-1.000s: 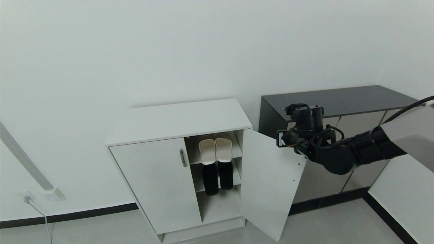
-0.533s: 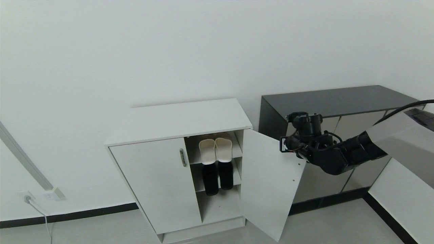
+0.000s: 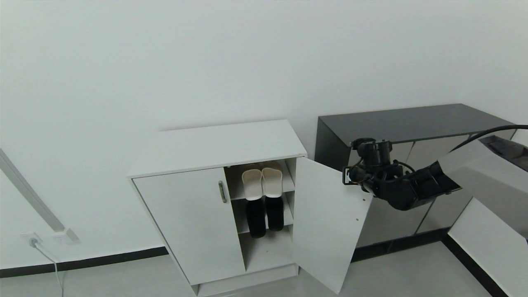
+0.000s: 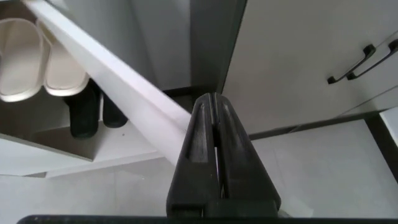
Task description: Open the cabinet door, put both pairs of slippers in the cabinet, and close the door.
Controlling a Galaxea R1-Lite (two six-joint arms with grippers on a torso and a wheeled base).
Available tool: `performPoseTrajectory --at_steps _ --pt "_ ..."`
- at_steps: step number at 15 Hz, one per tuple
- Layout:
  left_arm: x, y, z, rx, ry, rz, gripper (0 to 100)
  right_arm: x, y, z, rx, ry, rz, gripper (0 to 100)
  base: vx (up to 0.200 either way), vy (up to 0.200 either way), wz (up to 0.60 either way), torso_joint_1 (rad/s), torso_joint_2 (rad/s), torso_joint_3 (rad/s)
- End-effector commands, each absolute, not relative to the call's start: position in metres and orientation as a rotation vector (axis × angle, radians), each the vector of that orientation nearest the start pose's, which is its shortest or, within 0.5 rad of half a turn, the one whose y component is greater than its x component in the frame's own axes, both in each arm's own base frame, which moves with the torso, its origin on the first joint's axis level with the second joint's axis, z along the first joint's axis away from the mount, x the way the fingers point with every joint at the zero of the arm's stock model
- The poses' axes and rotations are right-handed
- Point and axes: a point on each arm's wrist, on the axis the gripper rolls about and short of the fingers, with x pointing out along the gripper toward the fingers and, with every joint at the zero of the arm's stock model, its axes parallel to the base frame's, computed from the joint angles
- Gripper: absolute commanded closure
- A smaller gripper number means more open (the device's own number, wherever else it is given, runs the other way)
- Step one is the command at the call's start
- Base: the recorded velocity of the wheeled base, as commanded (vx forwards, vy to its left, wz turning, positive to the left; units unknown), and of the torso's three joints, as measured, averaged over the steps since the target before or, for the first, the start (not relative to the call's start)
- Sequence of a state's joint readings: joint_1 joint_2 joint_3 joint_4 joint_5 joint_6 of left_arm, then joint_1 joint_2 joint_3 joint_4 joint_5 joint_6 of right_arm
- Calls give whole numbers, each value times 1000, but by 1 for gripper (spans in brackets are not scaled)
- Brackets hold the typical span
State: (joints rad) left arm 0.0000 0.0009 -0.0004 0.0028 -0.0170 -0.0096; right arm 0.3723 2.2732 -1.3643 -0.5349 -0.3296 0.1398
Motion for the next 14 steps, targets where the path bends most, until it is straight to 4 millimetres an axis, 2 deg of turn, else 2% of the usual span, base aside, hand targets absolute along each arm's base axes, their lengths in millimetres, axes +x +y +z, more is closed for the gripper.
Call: performPoseTrajectory --at_steps 1,5,9,14 --pt "-23 0 75 -11 3 -17 100 430 159 93 6 365 14 100 0 0 0 0 0 0" --pt "-23 0 75 -11 5 -17 100 425 163 96 2 363 26 100 0 0 0 0 0 0" --pt "-23 0 75 -11 3 -17 100 410 175 100 -9 373 62 100 0 0 0 0 0 0" --pt "-23 0 76 -11 3 -17 100 362 207 114 -35 388 175 100 0 0 0 0 0 0"
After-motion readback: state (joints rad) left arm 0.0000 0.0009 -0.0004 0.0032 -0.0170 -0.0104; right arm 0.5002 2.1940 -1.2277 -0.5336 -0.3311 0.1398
